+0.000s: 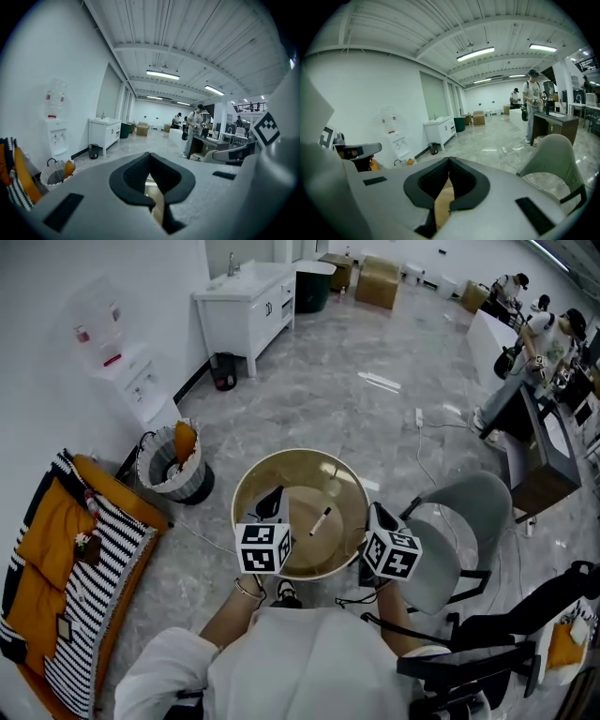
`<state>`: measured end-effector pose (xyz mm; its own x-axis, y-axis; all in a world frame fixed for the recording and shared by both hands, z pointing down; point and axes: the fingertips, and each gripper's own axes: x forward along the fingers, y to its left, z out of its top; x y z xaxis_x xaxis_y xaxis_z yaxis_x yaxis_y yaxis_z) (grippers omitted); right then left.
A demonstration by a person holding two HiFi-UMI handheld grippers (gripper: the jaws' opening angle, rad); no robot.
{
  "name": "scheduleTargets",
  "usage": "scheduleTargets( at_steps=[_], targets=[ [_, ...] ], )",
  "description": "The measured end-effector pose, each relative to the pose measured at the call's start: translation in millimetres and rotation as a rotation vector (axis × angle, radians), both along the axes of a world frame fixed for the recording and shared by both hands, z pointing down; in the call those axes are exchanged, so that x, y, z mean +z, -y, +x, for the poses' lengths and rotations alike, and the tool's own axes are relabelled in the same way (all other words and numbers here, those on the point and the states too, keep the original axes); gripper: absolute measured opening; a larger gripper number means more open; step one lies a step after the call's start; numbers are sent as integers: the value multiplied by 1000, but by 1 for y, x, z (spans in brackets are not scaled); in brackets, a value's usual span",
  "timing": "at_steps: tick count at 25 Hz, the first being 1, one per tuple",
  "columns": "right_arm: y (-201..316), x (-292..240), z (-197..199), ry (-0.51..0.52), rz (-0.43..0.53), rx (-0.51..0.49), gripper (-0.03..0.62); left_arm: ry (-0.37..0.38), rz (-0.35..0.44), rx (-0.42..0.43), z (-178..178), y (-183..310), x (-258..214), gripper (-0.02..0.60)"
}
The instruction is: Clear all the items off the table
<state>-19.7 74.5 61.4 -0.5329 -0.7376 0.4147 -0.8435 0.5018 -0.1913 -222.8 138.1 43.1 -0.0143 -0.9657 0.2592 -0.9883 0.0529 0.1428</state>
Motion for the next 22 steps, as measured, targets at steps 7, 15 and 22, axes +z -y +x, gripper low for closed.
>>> scheduleTargets(
  at_steps=[7,15,22],
  targets=[
    [63,9,-24,10,-19,24,25,14,-34,23,-23,58,11,8],
    [109,38,-33,21,-72,1,25,-6,-135,6,-20,95,52,8],
    [138,56,-35,-11,-131,-70,25,-23,-166,-70,-20,101,54,8]
  ],
)
